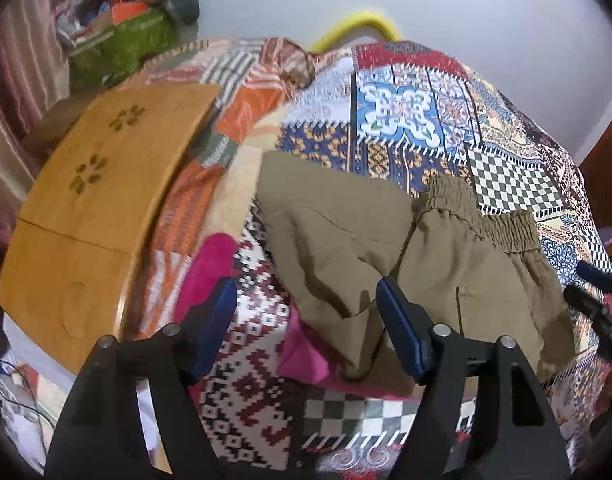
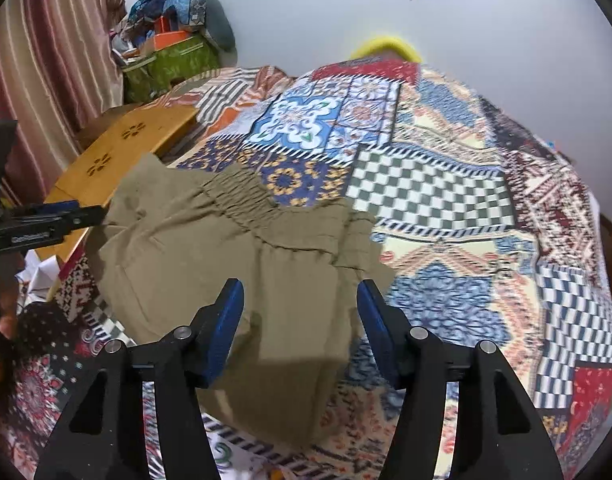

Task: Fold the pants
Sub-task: 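Fold the held pants legs over with both grippers and open them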

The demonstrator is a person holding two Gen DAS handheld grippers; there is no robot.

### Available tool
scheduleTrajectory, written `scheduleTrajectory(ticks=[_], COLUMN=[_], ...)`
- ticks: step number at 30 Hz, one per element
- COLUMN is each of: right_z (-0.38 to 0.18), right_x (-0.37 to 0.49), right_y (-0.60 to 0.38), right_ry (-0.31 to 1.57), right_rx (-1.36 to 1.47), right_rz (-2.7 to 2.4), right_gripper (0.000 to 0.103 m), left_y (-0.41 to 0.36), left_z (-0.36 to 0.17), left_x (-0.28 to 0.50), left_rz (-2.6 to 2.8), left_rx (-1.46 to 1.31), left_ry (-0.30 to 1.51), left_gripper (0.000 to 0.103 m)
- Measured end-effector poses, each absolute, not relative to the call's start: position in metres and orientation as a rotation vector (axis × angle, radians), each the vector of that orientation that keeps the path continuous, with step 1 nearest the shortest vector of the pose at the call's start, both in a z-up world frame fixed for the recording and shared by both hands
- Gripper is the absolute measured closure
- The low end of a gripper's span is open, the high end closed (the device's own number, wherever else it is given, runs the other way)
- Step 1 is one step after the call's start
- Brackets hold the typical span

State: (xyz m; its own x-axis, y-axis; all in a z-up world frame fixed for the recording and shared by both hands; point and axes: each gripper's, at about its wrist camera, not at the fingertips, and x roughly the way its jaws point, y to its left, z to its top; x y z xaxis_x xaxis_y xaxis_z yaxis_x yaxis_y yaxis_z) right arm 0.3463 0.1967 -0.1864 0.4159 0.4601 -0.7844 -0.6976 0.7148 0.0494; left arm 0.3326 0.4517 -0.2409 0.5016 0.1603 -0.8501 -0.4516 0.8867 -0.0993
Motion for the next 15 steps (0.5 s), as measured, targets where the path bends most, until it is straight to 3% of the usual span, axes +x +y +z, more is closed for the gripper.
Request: scheduleTrajectory(ticks=[6,11,12,15], right_z=[-0.238,-0.235,-0.235,-0.236], right_x=[0.346,0.345,0.347,0.348], right_y=[0.220,0.216,0.215,0.214], right_ry=[1.000,1.003,1.013,1.021], right_rx=[-0.431,-0.446,-0.441,-0.421], right_rz=[0.751,0.765,0.770,0.771], right_gripper=[0.048,0.048,0.048,0.048], left_y=[0.442,0.461,0.466,0.484], left_z=[-0.282,-0.281,-0.283,-0.295], left_x=[0.340,0.324,0.321,0.311], left_rz=[0.433,0.499,0.554,0.610], left_rx=[-0.173,-0.202,-0.164,-0.192], left_ry=[1.094,1.081,1.093,1.156], left_gripper=[0.028,0.024,0.025,0.045])
